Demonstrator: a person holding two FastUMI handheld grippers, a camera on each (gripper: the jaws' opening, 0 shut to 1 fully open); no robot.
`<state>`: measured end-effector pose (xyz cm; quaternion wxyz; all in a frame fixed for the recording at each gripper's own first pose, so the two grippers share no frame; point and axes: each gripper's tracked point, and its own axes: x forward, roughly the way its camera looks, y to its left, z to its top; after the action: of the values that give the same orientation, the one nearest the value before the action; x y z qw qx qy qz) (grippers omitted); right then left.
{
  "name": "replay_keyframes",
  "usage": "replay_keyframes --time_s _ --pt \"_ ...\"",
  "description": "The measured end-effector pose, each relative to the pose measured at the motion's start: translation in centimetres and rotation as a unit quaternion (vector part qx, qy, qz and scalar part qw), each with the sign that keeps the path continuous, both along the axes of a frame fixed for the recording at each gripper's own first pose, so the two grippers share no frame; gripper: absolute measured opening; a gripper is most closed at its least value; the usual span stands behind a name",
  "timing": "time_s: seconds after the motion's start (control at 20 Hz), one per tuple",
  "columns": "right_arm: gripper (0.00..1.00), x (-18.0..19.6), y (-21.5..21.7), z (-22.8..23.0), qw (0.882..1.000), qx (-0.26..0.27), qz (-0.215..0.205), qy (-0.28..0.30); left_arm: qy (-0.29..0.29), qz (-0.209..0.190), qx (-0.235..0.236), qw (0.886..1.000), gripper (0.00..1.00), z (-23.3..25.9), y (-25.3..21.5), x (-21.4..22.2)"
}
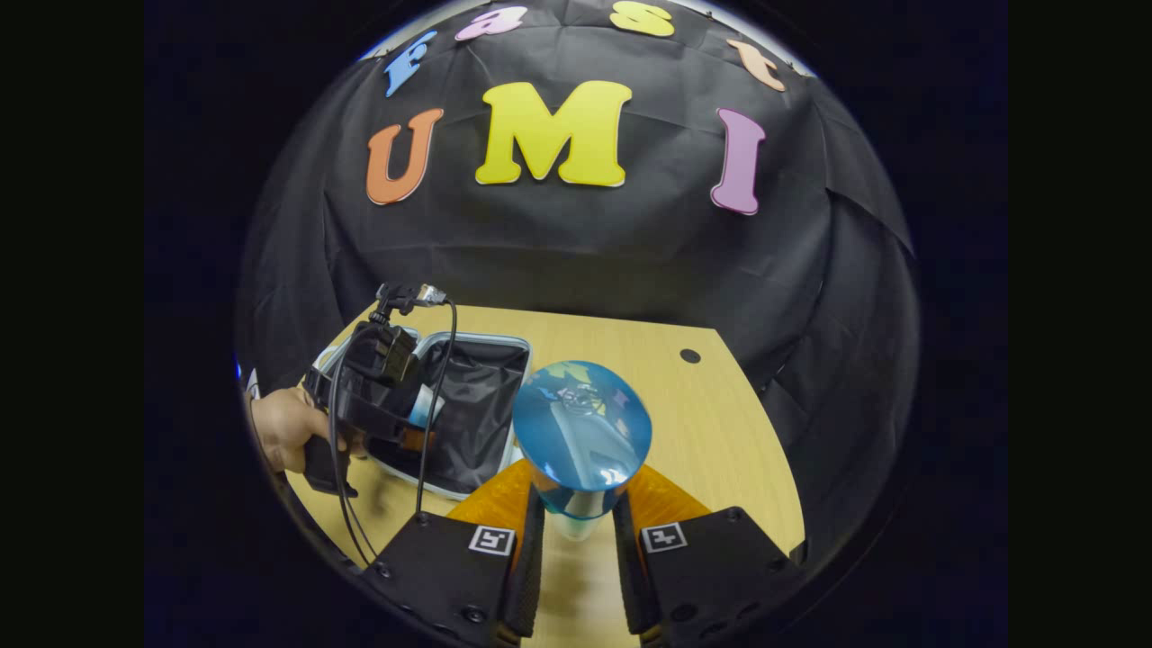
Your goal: First open the suitcase, pack the skin care products into it, and then close the suitcase.
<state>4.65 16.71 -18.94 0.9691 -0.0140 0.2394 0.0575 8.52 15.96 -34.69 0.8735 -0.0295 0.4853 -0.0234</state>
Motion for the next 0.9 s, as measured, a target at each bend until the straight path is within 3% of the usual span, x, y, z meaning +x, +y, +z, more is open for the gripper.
replay_keyframes --time_s 0.05,0.1,0.35,0.4,0.45,0.65,0.9 --pt "0.34 0.3 0.7 0.1 1.0 0.0 0.005 -0.001 -0.012 -0.001 0.002 1.0 0.76 0.7 0.0 -0.2" --pt "0.35 0.6 1.4 0.1 1.0 0.001 0.012 0.0 -0.028 -0.004 0.004 1.0 0.83 1.5 0.1 -0.2" --pt "0.34 2.8 6.3 -0.8 0.998 0.026 0.046 0.024 -0.137 -0.011 0.03 0.99 0.9 6.7 1.9 -1.8" --pt "0.35 3.2 7.6 -1.3 0.998 0.029 0.054 0.033 -0.157 -0.008 0.033 0.987 0.97 7.8 2.6 -2.7" --pt "0.34 3.7 8.8 -1.9 0.997 0.03 0.061 0.04 -0.176 -0.004 0.036 0.984 0.9 8.6 3.3 -3.6" --pt "0.34 5.2 13.8 -4.9 0.993 0.042 0.087 0.074 -0.251 0.012 0.049 0.967 0.9 10.8 6.7 -6.9" --pt "0.35 6.2 16.7 -9.5 0.987 0.032 0.086 0.133 -0.271 0.039 0.053 0.96 0.89 11.0 10.5 -10.9"
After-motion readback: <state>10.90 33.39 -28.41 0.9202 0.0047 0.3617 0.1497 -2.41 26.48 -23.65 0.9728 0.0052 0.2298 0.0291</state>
